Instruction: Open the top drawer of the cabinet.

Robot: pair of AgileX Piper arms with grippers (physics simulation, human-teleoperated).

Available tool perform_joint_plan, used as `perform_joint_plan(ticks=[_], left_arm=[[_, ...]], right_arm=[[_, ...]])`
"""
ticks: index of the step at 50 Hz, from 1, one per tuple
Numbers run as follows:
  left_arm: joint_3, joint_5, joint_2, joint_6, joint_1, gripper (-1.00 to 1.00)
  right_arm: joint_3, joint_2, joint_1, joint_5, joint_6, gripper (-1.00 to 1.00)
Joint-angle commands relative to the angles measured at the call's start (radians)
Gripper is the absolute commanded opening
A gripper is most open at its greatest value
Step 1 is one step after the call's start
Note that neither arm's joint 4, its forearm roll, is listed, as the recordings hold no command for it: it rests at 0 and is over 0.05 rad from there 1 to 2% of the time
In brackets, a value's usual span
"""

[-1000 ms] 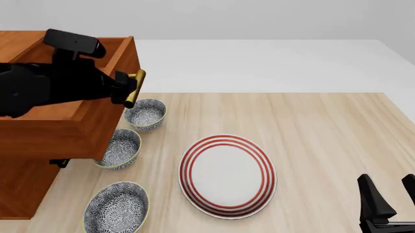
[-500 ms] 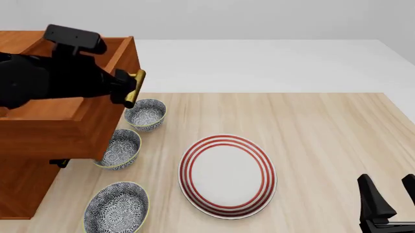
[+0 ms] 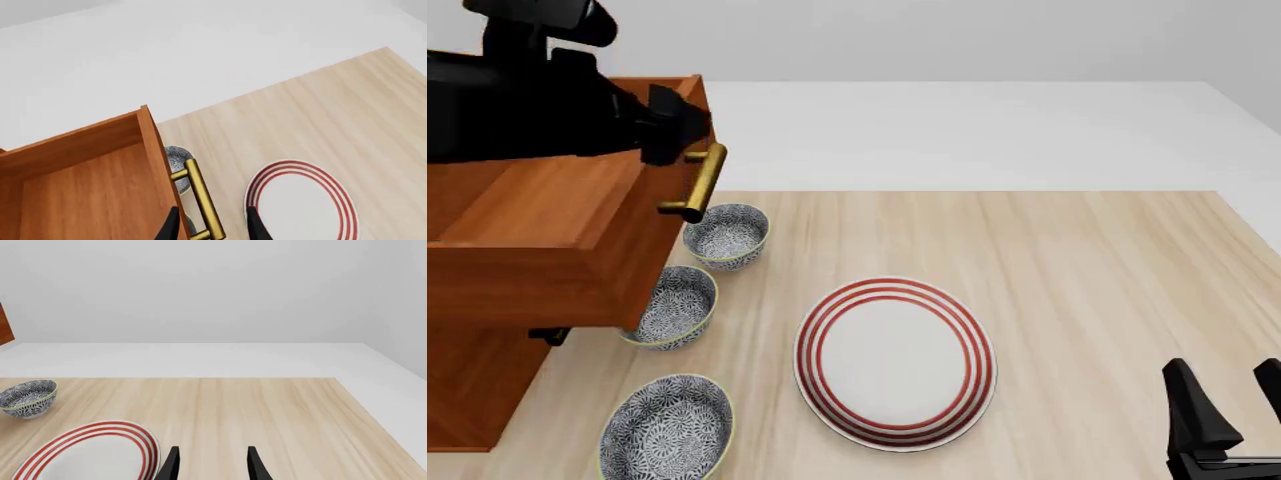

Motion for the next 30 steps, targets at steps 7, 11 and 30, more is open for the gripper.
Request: perform_joint_plan(ticks=[7, 11, 30], left_arm=[[-0.038, 0.007, -0.031, 0.029, -0.018, 1.00], [-0.041, 0.012, -0.037, 0.029, -0.019, 1.00], [-0.036, 0.021, -0.066, 0.016, -0.041, 1.00]], right_arm=[[0.000, 0.000, 0.000, 0.000, 0.000, 1.00], [0.000, 0.000, 0.000, 0.000, 0.000, 1.00], [0.000, 0.000, 0.000, 0.000, 0.000, 1.00]])
